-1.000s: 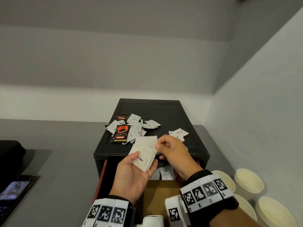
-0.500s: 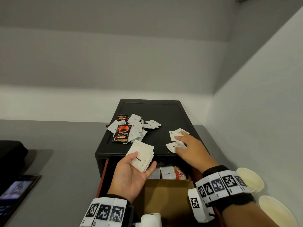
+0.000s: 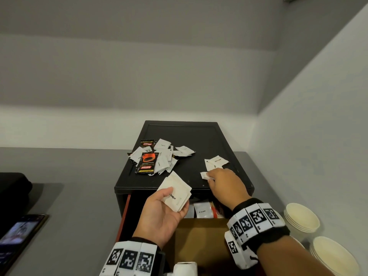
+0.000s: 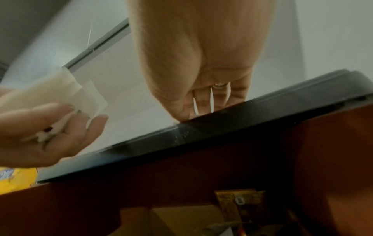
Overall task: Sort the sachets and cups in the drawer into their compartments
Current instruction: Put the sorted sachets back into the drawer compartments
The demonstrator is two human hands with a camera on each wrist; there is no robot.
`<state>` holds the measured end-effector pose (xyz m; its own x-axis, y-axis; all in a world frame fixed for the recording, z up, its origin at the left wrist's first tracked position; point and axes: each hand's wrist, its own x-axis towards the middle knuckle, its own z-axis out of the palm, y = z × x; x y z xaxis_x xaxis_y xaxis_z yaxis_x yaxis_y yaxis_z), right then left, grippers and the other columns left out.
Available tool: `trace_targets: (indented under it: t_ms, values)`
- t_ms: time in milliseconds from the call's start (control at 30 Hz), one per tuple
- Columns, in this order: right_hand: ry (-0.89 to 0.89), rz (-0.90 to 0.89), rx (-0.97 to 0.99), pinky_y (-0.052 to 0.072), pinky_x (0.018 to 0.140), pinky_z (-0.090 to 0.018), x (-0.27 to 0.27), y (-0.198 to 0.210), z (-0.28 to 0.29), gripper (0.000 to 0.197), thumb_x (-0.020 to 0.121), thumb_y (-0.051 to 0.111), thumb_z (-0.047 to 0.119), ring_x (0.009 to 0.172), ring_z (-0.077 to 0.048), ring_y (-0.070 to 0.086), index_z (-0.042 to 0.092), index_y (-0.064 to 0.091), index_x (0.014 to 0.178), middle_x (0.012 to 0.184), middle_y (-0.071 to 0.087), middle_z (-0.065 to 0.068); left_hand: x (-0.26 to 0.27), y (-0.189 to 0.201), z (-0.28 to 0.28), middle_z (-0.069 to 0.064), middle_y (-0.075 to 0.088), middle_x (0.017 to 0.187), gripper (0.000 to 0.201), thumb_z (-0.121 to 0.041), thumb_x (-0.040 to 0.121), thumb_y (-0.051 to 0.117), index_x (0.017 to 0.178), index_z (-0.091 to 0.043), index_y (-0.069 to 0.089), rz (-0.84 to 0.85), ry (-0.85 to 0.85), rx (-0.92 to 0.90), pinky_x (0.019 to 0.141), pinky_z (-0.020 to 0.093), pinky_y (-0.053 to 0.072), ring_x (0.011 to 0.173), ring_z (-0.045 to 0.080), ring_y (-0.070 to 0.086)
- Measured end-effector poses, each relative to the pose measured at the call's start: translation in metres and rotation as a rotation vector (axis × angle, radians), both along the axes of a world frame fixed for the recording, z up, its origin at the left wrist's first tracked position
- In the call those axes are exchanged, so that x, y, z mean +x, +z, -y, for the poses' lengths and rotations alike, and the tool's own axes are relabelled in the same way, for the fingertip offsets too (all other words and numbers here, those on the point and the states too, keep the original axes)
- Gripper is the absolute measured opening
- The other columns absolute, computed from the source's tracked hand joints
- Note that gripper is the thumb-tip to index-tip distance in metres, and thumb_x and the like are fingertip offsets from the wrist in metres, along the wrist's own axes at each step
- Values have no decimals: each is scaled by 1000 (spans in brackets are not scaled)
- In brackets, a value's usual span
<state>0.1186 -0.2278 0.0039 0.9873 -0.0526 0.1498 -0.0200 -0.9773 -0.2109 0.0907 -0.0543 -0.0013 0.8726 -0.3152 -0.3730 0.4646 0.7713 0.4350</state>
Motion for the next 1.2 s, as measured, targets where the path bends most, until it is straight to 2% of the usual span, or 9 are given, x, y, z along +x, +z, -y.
trace_targets:
  t_ms: [167, 367, 467, 700, 833, 900, 1033, 1100, 1200]
  values:
    - [-59, 132, 24, 45, 79, -26, 3, 6, -3, 25, 101, 36, 23, 98, -19, 60, 15, 57, 114, 108, 65, -4, 2, -1, -2, 20, 63, 106, 20, -5, 92, 44, 108, -7, 55, 15, 12, -13, 79, 42, 48, 97, 35, 59]
    - [12, -206, 38, 37, 104, -41, 2, 7, -6, 70, 87, 58, 49, 132, -26, 36, 23, 29, 145, 144, 40, -4, 2, 2, -1, 20, 64, 103, 16, -5, 93, 42, 102, -6, 56, 21, 11, -24, 80, 42, 47, 95, 34, 59]
    - [19, -208, -39, 38, 104, -40, 1, 6, -4, 67, 88, 60, 41, 131, -27, 37, 27, 29, 146, 141, 40, -4, 1, 3, -2, 20, 64, 103, 17, -6, 92, 43, 103, -6, 57, 17, -7, -39, 80, 43, 47, 95, 34, 59]
    - [72, -16, 166, 41, 72, -26, -1, 15, -16, 11, 93, 50, 10, 92, -23, 59, 7, 61, 94, 92, 61, -6, 1, 2, 0, 19, 66, 89, 16, -5, 92, 43, 100, -4, 57, 5, -19, -25, 74, 40, 46, 86, 31, 59]
    - [252, -197, 560, 48, 66, -19, -8, 27, -33, 22, 94, 53, 16, 80, -10, 61, 17, 67, 111, 100, 67, -1, 2, -1, 0, 19, 70, 87, 21, -8, 92, 42, 106, -4, 58, 43, -52, -14, 76, 37, 46, 87, 30, 60]
    - [279, -281, 600, 53, 71, -29, -10, 33, -41, 24, 97, 48, 26, 74, -13, 61, 15, 70, 97, 93, 69, -6, 3, -2, -1, 20, 68, 95, 23, -8, 93, 42, 111, -5, 57, 46, -27, -16, 77, 38, 47, 90, 32, 61]
    - [56, 26, 558, 44, 69, -30, 8, 40, -29, 42, 96, 43, 42, 77, -25, 57, 9, 59, 76, 80, 60, -10, 4, 1, -4, 19, 72, 81, 15, -8, 94, 45, 101, -7, 58, 35, 14, 2, 84, 48, 45, 87, 33, 61]
    - [-79, -6, 468, 44, 83, -31, 23, 39, -17, 33, 95, 43, 45, 102, -24, 56, 20, 62, 104, 111, 58, -8, 4, 1, -5, 18, 69, 90, 13, -9, 95, 45, 100, -8, 57, 23, 35, 34, 90, 58, 41, 91, 33, 59]
    - [-234, -336, 316, 28, 109, -43, 42, 32, -7, 63, 93, 42, 53, 137, -36, 28, 26, 27, 147, 153, 15, -13, 4, 0, -4, 17, 64, 102, 13, -9, 95, 44, 100, -9, 56, 10, 46, 50, 92, 61, 37, 95, 32, 58]
